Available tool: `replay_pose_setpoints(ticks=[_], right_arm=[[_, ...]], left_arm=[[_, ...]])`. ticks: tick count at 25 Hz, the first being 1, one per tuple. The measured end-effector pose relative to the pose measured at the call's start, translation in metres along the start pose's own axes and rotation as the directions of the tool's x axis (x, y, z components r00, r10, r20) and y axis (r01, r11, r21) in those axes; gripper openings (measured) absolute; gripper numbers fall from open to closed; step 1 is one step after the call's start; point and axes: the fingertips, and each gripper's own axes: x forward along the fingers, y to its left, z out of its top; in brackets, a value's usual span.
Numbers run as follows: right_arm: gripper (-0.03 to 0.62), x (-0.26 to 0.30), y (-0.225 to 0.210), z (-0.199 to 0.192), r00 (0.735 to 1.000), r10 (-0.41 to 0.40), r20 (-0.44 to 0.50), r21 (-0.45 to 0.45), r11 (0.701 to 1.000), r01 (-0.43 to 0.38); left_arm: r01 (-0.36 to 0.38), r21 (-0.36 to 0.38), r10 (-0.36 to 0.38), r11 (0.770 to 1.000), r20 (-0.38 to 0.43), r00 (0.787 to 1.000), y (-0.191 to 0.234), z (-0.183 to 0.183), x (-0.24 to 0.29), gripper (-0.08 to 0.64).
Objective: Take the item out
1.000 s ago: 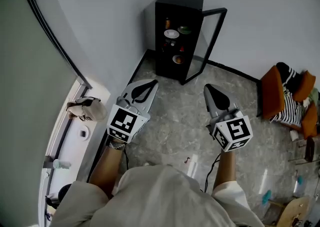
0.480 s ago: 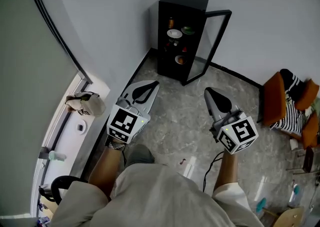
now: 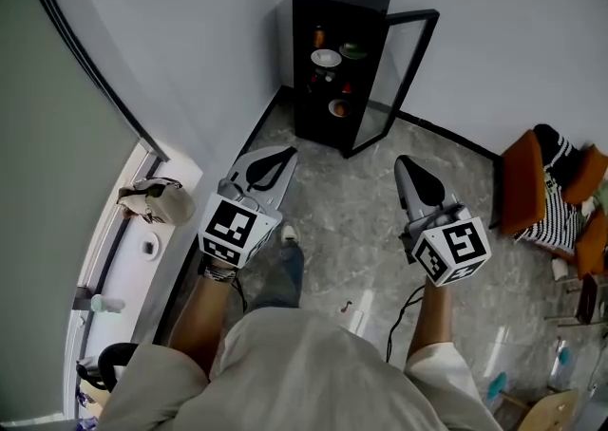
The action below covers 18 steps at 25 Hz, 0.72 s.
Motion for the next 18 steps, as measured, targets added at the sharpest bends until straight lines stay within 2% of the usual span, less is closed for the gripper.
replay_pose_setpoints(ticks=[3,7,11,18], right_arm=[[0.008,0.023,-0.025,-0.005,0.999,-0.049,-0.004,-0.021,0.999,0.049],[0.008,0.066,-0.053,-0.005,0.999,-0.048,0.009,-0.01,0.999,0.048],[0.008,0.113,-0.082,-0.002,0.996,-0.09,-0.004,-0.013,0.996,0.09],[0.008,0.194,-0.116,-0.003,0.996,-0.083,-0.035,0.007,0.996,0.084]], left_arm=[[0.004,0.006,-0.004,1.0,0.003,1.0,0.023,-0.007,0.026,0.006],[-0.008,0.0,0.008,1.0,0.009,1.0,0.066,-0.011,0.065,0.006],[-0.01,0.008,0.01,1.0,-0.003,1.0,0.108,-0.016,0.102,0.006],[-0.003,-0.01,0.003,1.0,-0.031,1.0,0.175,-0.03,0.161,0.006]])
